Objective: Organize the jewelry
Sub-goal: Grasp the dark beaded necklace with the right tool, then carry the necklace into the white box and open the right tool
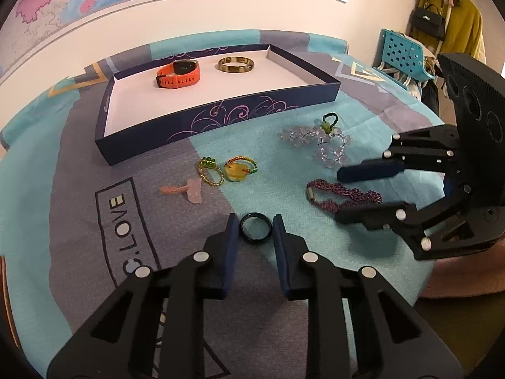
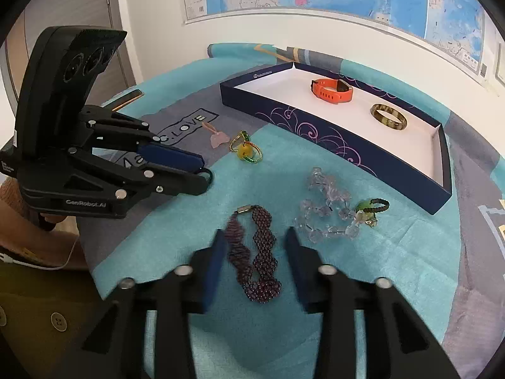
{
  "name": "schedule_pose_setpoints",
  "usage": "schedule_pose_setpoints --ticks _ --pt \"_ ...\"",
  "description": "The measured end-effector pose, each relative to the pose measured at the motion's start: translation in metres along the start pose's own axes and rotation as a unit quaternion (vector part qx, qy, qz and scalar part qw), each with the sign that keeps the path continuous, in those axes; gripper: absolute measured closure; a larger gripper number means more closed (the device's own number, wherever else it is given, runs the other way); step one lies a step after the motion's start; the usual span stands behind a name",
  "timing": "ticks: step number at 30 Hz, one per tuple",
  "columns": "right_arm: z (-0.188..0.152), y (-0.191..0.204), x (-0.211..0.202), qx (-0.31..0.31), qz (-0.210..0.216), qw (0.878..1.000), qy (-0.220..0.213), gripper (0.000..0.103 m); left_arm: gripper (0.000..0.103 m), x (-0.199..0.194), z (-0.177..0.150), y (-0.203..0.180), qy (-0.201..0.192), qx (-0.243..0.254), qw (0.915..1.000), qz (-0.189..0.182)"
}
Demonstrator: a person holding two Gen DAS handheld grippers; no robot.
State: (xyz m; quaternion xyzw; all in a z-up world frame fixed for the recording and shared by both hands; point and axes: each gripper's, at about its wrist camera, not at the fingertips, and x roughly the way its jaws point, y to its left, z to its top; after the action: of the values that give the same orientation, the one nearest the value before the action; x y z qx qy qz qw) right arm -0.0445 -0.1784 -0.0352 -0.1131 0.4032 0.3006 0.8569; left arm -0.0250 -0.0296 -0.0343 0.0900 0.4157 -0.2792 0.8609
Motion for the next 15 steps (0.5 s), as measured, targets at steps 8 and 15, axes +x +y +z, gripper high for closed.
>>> schedule_pose_setpoints --ticks 8,15 --pt "0.002 -0.008 -0.003 0.031 0.027 0.999 -0.007 0.099 0.08 -0.004 0.001 0.002 -0.007 -0.011 0.9999 0.004" --pt "0.014 -0.019 -0.019 0.053 0.037 0.997 -0.04 0.099 0.08 -0.012 0.006 0.01 -0.023 -0.033 0.9992 -0.005"
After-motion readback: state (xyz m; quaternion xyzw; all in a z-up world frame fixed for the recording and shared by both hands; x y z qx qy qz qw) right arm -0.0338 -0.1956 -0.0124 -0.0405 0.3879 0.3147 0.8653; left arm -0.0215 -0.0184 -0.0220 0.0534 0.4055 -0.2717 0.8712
